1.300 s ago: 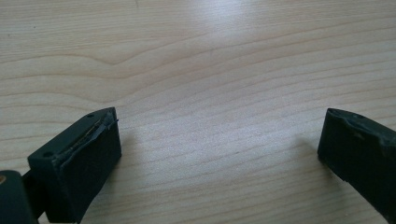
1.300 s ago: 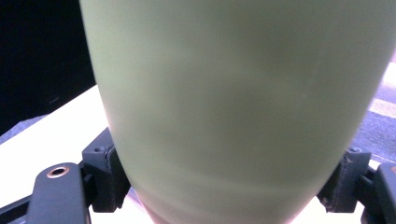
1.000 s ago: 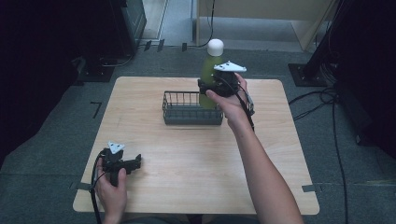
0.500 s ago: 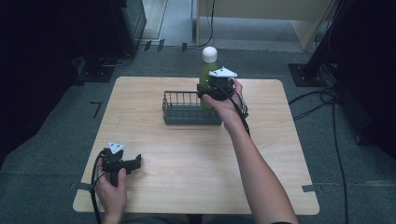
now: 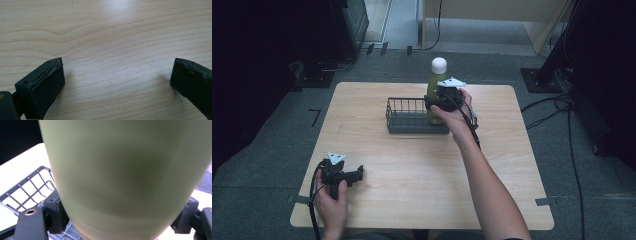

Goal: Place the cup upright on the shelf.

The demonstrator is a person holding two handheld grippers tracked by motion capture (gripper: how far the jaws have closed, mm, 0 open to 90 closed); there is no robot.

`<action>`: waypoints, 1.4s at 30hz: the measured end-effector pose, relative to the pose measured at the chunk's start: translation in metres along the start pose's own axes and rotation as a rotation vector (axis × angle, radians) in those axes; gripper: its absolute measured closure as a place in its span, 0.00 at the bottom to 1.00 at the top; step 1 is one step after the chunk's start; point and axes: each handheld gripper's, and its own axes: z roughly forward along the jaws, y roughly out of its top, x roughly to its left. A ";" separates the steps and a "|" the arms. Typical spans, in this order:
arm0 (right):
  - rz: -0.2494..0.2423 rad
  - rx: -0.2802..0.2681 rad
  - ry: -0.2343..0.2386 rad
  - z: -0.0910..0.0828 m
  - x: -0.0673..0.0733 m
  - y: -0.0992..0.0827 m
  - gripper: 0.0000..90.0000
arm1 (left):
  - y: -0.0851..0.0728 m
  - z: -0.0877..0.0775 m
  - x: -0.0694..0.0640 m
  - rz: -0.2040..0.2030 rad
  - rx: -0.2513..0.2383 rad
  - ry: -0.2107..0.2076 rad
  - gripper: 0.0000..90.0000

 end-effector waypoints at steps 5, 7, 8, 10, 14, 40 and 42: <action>0.006 -0.010 -0.015 0.000 0.001 -0.001 0.22 | 0.000 0.000 0.000 0.000 0.001 -0.001 0.00; 0.012 -0.018 -0.018 0.000 0.002 -0.002 0.22 | 0.000 0.000 0.000 0.000 0.001 -0.001 0.00; 0.012 -0.019 -0.017 0.001 0.002 -0.002 0.22 | 0.000 0.000 0.000 -0.001 0.000 0.000 0.00; 0.015 -0.014 -0.009 0.000 0.000 -0.002 0.21 | 0.000 0.000 0.000 -0.001 0.000 0.000 0.00; 0.036 -0.006 -0.002 -0.003 -0.003 0.000 0.16 | 0.000 0.000 0.000 -0.002 0.000 0.000 0.00; 0.048 0.002 0.075 -0.053 -0.029 -0.023 0.03 | 0.000 0.000 0.000 -0.001 0.000 0.000 0.00; 0.048 -0.004 0.076 -0.060 -0.031 -0.027 0.03 | 0.000 0.000 0.000 -0.002 0.000 0.000 0.00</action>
